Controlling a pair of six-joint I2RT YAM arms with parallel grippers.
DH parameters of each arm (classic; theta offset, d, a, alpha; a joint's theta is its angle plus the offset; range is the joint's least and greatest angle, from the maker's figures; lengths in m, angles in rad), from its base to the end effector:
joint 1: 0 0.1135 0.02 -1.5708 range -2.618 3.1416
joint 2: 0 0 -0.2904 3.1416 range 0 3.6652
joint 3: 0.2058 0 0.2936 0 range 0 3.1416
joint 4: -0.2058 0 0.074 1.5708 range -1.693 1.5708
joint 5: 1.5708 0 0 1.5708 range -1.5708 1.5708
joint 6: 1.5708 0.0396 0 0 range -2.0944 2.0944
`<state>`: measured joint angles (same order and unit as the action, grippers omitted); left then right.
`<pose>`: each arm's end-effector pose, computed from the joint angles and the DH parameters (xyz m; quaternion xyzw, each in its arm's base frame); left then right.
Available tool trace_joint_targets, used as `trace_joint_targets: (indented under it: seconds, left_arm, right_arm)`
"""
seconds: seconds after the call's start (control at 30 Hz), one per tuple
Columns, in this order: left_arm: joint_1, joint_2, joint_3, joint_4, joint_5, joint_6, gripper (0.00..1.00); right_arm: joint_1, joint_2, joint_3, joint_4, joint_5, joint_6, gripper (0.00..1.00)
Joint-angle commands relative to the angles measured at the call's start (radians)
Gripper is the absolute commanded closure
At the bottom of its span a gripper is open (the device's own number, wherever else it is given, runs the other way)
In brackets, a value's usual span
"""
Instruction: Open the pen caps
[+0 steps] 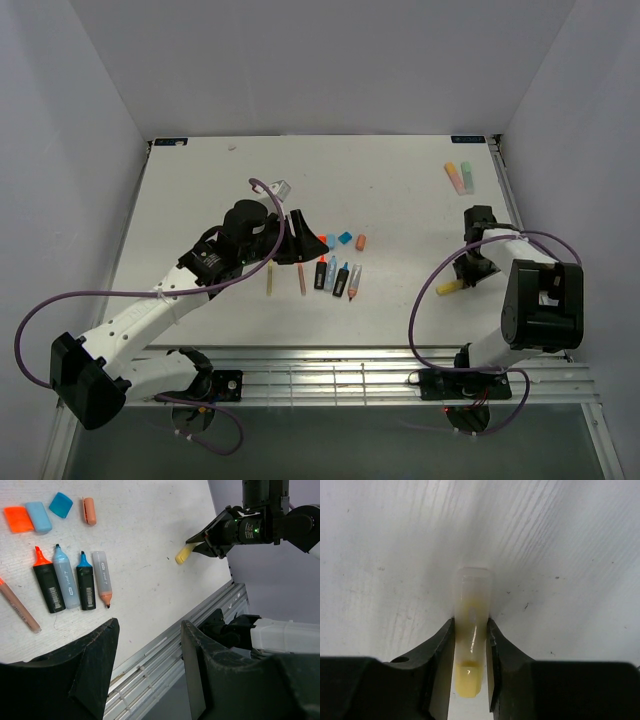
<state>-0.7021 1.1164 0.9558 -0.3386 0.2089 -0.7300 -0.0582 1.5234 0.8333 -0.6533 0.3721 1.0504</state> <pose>0.2122 -0.1902 0.3337 0.0413 0.8558 -0.4009 0.3242 0.2897 -0.0313 0.1588 0.5318 0.8191 -0.1086 0.1855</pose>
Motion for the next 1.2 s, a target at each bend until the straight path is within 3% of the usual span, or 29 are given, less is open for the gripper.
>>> trace_joint_targets:
  seconds: [0.0, 0.13, 0.2, 0.3, 0.33, 0.37, 0.47, 0.6, 0.7, 0.8, 1.17]
  left_arm:
    - [0.007, -0.013, 0.004, -0.019, 0.014, 0.006, 0.37]
    - [0.021, -0.012, 0.003, -0.027, 0.040, 0.001, 0.37]
    - [0.023, -0.012, -0.003, -0.013, 0.072, 0.004, 0.38]
    - [0.023, -0.016, -0.049, 0.059, 0.142, 0.011, 0.40]
    - [0.024, -0.017, -0.087, 0.088, 0.167, 0.012, 0.42]
    - [0.024, -0.015, -0.107, 0.152, 0.190, 0.012, 0.43]
    - [0.024, 0.006, -0.156, 0.243, 0.250, -0.005, 0.49]
    - [0.015, 0.059, -0.186, 0.331, 0.308, -0.055, 0.50]
    - [-0.022, 0.094, -0.174, 0.385, 0.294, -0.069, 0.42]
    - [-0.081, 0.129, -0.146, 0.392, 0.230, -0.071, 0.36]
    - [-0.198, 0.233, -0.085, 0.383, 0.054, -0.049, 0.35]
  right_arm:
    - [0.076, -0.031, -0.001, -0.015, 0.053, -0.001, 0.92]
    - [0.219, -0.179, 0.049, 0.012, 0.064, -0.107, 0.92]
    - [0.276, -0.245, 0.049, 0.038, -0.011, -0.188, 0.92]
    - [0.317, -0.415, -0.044, 0.208, -0.243, -0.303, 0.92]
    - [0.322, -0.507, -0.084, 0.338, -0.310, -0.305, 0.92]
    - [0.325, -0.544, -0.120, 0.384, -0.425, -0.290, 0.92]
    - [0.337, -0.615, -0.198, 0.492, -0.571, -0.231, 0.92]
    - [0.447, -0.643, -0.215, 0.547, -0.546, -0.201, 0.92]
    - [0.506, -0.631, -0.206, 0.569, -0.524, -0.191, 0.92]
    - [0.556, -0.614, -0.195, 0.596, -0.507, -0.170, 0.92]
    - [0.670, -0.582, -0.165, 0.603, -0.409, -0.090, 0.92]
